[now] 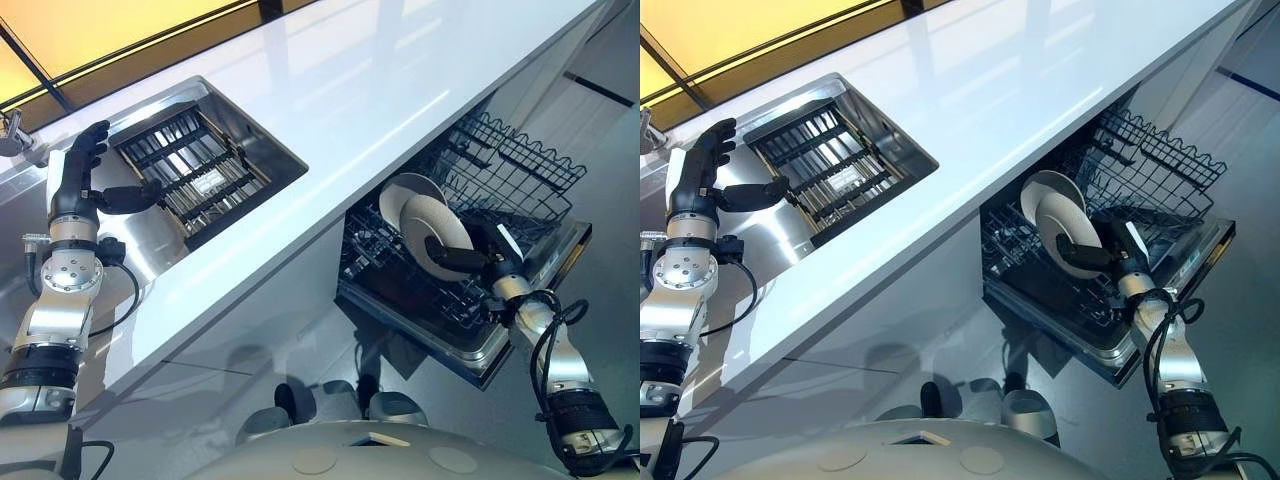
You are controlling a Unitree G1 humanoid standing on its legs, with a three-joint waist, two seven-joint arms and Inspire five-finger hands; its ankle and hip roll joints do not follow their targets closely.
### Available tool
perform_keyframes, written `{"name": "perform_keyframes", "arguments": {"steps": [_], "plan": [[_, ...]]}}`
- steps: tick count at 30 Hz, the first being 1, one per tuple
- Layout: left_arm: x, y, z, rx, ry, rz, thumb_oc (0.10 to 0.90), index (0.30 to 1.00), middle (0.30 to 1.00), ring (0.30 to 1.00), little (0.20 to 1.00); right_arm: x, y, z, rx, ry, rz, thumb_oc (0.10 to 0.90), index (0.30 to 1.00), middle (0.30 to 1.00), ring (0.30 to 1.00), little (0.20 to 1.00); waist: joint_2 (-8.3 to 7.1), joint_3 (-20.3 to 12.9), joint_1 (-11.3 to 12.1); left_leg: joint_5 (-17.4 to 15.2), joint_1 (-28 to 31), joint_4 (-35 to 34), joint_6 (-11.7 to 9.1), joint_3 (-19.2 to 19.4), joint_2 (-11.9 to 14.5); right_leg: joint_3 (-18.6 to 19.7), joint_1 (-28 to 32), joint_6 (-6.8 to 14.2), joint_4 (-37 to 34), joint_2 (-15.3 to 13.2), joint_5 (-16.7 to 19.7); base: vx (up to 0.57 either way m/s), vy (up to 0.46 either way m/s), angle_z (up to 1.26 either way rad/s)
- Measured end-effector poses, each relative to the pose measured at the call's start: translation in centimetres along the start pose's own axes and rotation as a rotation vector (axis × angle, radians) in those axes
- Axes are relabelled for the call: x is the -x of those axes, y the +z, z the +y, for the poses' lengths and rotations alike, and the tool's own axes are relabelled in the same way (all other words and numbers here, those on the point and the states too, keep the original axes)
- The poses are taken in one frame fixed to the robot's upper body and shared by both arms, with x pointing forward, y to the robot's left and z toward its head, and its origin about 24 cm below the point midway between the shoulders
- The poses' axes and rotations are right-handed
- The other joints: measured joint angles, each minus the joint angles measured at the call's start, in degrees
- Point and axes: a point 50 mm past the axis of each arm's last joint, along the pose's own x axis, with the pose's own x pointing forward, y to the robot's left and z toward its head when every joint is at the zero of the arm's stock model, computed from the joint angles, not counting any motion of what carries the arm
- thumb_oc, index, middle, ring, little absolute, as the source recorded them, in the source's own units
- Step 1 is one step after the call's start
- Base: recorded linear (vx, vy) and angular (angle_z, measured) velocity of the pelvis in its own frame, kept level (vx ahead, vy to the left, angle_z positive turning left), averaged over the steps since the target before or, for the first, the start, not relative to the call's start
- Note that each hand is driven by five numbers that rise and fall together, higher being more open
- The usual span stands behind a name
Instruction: Pick up plates and place into dishwasher.
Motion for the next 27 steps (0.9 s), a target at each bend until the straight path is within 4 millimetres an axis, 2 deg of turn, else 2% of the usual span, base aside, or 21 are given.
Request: {"name": "perform_keyframes", "arguments": {"steps": [6,11,15,21,25,26,27], "plan": [[0.1,-0.1,-0.3,0.011,-0.003,0.004,0.8,0.9,0.9,0.9,0.9,0.0,-0.4,0.4,-0.041,-0.044,0.014,0.1,0.3,0.3,0.3,0.2,-0.03,0.3,0.4,0.1,0.0,0.0,0.0,-0.4,0.0,-0.5,0.2,0.0,-0.1,0.0,0.0,0.0,-0.001,0.02],[0.1,-0.1,-0.4,0.015,-0.004,0.004,0.8,0.9,0.9,0.9,0.9,-0.4,-1.3,0.8,0.03,-0.066,0.066,0.1,0.3,0.3,0.3,0.2,-0.06,0.3,1.0,0.2,0.1,0.0,-0.2,-1.0,0.0,-1.2,1.1,0.0,-0.8,0.1,0.0,0.01,-0.001,0.07],[0.1,-0.1,-0.5,0.014,-0.007,0.006,0.8,0.9,0.9,0.9,0.9,-1.6,-1.3,1.3,0.166,-0.049,0.097,0.1,0.3,0.3,0.3,0.2,-0.2,0.4,1.7,0.2,0.1,0.0,-0.2,-1.3,0.0,-1.4,1.2,0.0,-0.9,0.1,0.0,0.0,-0.001,0.02],[0.1,0.0,-1.3,0.008,-0.044,0.004,0.8,0.9,0.9,0.9,0.9,-2.1,-2.3,1.2,0.368,-0.019,0.161,0.1,0.3,0.3,0.3,0.2,-0.38,0.6,2.9,0.3,0.1,0.0,-0.2,-2.4,0.0,-2.7,1.8,0.0,-1.0,0.0,0.0,0.01,0.0,0.1],[0.1,0.0,-1.4,0.014,-0.058,0.007,0.8,0.9,0.9,0.9,0.9,-2.8,-1.4,1.3,0.477,0.01,0.134,0.1,0.3,0.3,0.3,0.2,-0.72,1.1,3.3,0.6,0.0,0.0,-0.2,-2.9,-0.1,-2.8,1.9,0.0,-1.0,0.0,0.0,0.01,0.0,0.06],[0.1,0.0,-1.4,0.015,-0.062,0.005,0.8,0.9,0.9,0.9,0.9,-2.8,-1.3,1.2,0.49,0.016,0.134,0.375,0.535,0.535,0.535,0.475,-0.74,1.1,3.3,0.7,-0.3,0.0,-0.2,-3.2,-0.1,-2.9,1.9,0.0,-1.0,0.0,0.0,0.0,-0.001,0.14],[0.0,0.1,-1.5,0.016,-0.065,0.002,0.8,0.9,0.9,0.9,0.9,-3.0,-1.2,1.0,0.498,0.022,0.137,0.8,0.9,0.9,0.9,0.9,-0.74,1.2,3.3,0.8,-0.5,0.0,-0.2,-3.4,-0.2,-2.9,1.8,0.0,-1.0,0.0,0.0,0.0,0.0,0.14]]}}
